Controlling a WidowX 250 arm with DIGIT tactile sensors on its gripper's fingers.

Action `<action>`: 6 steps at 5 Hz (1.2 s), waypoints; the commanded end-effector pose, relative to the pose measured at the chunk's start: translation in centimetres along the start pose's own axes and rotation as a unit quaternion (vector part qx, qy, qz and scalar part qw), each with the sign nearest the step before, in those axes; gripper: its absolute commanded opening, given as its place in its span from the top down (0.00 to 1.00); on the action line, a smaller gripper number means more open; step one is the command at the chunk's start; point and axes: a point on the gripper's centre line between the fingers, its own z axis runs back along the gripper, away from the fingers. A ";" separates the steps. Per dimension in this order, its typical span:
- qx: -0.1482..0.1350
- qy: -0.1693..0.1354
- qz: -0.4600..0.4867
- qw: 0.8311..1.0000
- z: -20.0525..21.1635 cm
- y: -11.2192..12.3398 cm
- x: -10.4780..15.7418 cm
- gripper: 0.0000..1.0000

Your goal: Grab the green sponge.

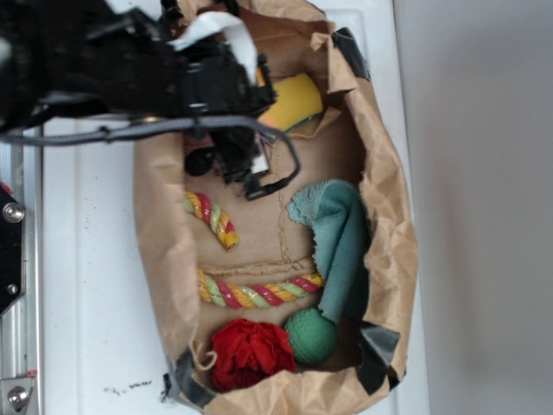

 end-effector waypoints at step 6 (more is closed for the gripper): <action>0.013 0.018 0.059 0.998 -1.3 -0.6 4.6 0.00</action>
